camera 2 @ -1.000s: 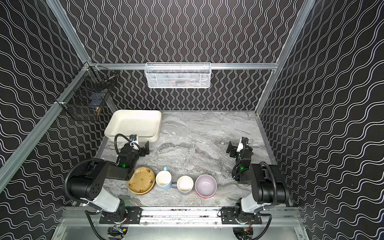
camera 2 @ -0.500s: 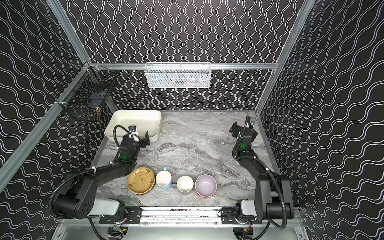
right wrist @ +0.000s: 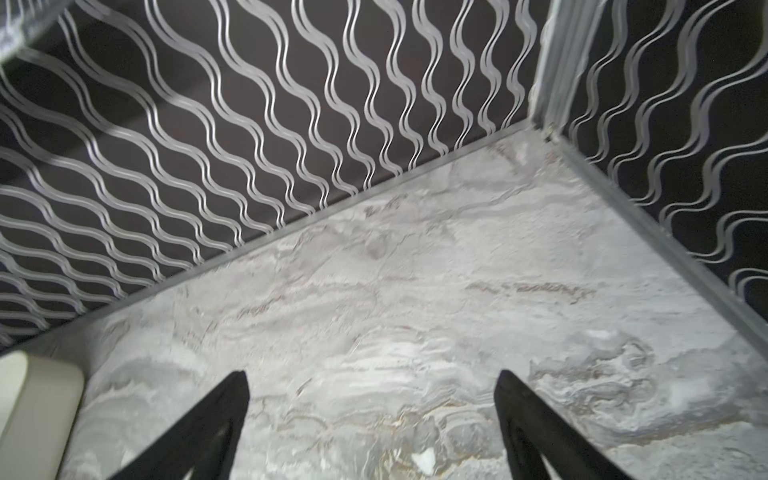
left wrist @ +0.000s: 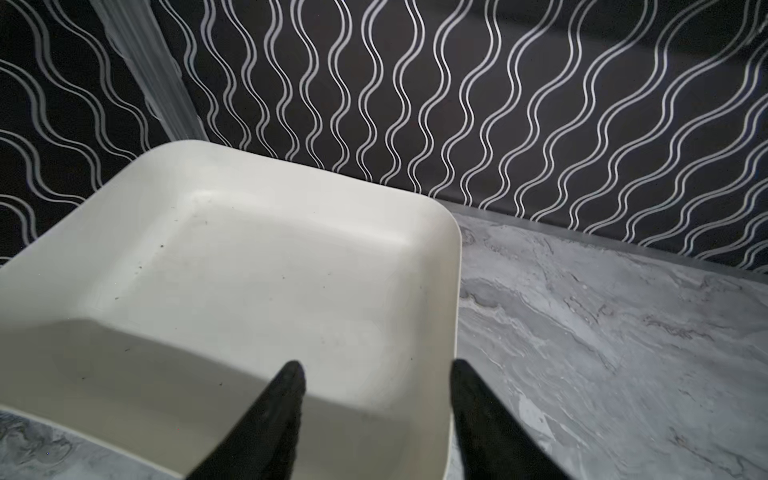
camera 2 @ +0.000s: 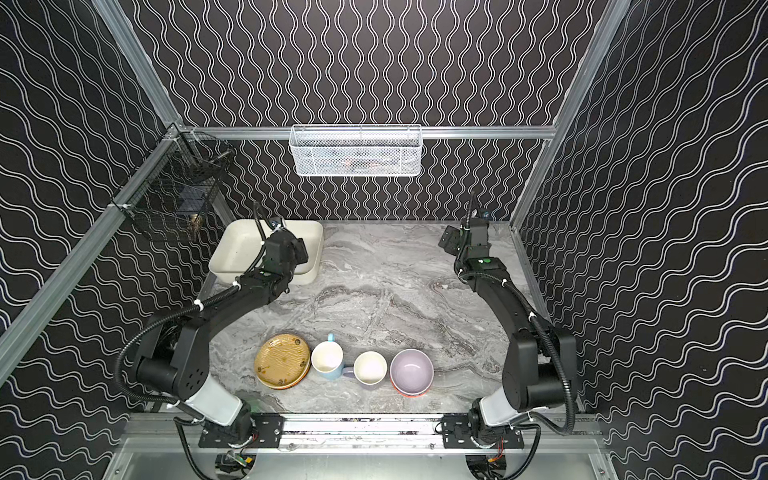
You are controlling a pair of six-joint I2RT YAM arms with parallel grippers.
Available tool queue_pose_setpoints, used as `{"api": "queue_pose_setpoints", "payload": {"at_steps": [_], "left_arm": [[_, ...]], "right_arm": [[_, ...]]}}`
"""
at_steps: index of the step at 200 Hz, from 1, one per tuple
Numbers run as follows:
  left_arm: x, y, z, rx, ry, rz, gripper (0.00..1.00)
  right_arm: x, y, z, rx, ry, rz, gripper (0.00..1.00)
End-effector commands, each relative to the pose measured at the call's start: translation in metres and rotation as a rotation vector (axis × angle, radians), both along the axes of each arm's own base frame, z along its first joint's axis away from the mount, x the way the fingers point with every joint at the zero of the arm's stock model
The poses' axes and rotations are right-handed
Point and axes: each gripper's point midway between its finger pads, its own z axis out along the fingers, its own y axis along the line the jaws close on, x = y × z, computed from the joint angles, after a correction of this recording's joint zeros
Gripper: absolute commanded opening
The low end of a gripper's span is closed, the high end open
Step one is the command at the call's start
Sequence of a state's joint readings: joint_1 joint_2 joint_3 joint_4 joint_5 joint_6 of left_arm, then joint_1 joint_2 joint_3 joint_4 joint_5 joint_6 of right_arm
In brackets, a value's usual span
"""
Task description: Place the mixed dishes into the plastic bin
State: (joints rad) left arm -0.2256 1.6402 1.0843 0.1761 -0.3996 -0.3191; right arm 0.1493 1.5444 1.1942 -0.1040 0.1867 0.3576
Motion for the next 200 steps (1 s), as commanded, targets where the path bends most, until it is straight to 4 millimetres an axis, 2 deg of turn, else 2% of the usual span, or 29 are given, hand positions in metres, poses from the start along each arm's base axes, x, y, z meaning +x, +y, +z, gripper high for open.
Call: {"api": "queue_pose_setpoints", "payload": {"at_steps": [1,22,52,94,137,150,175,200], "left_arm": [[0.001,-0.016,-0.021,-0.035,0.113,-0.075,0.47],[0.007,-0.017,-0.032,-0.033,0.178,-0.065,0.46],[0.013,-0.019,-0.05,-0.034,0.26,-0.055,0.51],[0.026,-0.042,-0.084,-0.072,0.356,-0.142,0.54],[0.027,-0.044,-0.117,-0.035,0.464,-0.143,0.53],[0.025,-0.047,-0.122,-0.032,0.478,-0.15,0.49],[0.022,-0.058,-0.13,-0.047,0.508,-0.187,0.24],[0.017,-0.077,-0.134,-0.067,0.537,-0.214,0.11]], "right_arm": [[-0.01,0.036,-0.013,0.043,0.07,0.131,0.92],[-0.015,0.06,-0.015,0.018,0.071,0.191,0.92],[-0.022,0.081,-0.019,0.069,0.098,0.267,0.92],[-0.039,0.104,-0.011,0.119,0.086,0.331,0.92],[-0.056,0.1,-0.009,0.096,0.093,0.329,0.92],[-0.06,0.101,-0.006,0.108,0.089,0.334,0.92],[-0.063,0.102,-0.006,0.114,0.105,0.338,0.92],[-0.069,0.1,-0.003,0.119,0.11,0.335,0.92]]}}
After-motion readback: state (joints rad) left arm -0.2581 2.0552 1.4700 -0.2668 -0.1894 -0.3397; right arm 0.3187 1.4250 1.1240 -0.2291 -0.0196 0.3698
